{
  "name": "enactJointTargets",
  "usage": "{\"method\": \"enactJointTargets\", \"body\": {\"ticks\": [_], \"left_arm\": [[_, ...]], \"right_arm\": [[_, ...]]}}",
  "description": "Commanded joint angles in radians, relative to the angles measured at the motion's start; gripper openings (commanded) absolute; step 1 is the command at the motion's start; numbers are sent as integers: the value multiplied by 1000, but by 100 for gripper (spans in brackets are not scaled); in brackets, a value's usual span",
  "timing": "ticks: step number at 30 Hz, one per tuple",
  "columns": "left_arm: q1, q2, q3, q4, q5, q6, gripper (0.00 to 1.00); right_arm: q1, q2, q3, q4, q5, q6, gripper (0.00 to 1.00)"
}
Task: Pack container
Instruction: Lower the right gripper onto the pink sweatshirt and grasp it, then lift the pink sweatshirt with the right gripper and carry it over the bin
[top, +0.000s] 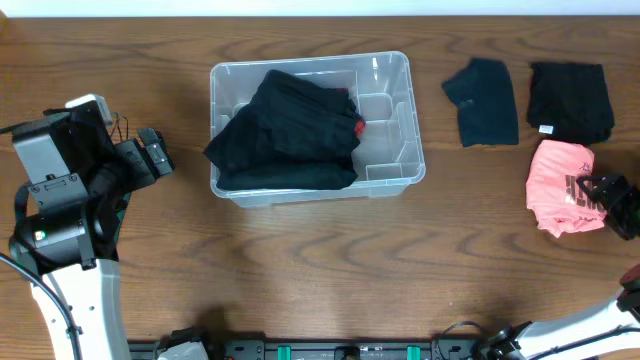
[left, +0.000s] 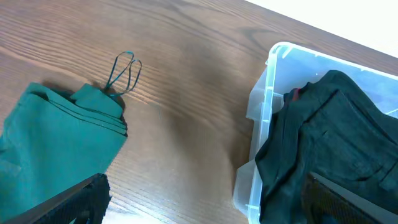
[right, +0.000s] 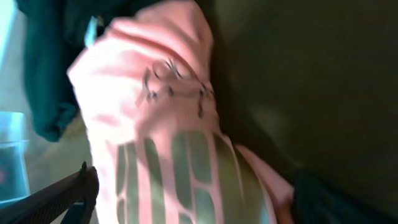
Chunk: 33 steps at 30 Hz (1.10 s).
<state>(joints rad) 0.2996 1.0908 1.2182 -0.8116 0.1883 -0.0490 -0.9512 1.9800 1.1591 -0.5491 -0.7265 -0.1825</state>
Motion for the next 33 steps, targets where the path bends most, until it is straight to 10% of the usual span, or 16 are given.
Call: {"method": "enactJointTargets", "body": {"ticks": [1,12,21,33], "left_arm": [[5,0,14,-3,10,-2,98],[5,0,14,-3,10,-2,98],[5,0,14,-3,10,-2,98],[5,0,14,-3,10,-2,98]], "right_arm": [[25,119,-42,-2,60,2,98],[127,174,-42,-52,177,2,87],[130,174,-42,-61,187,23,1],[130,147,76,-172,-22,17,1]]}}
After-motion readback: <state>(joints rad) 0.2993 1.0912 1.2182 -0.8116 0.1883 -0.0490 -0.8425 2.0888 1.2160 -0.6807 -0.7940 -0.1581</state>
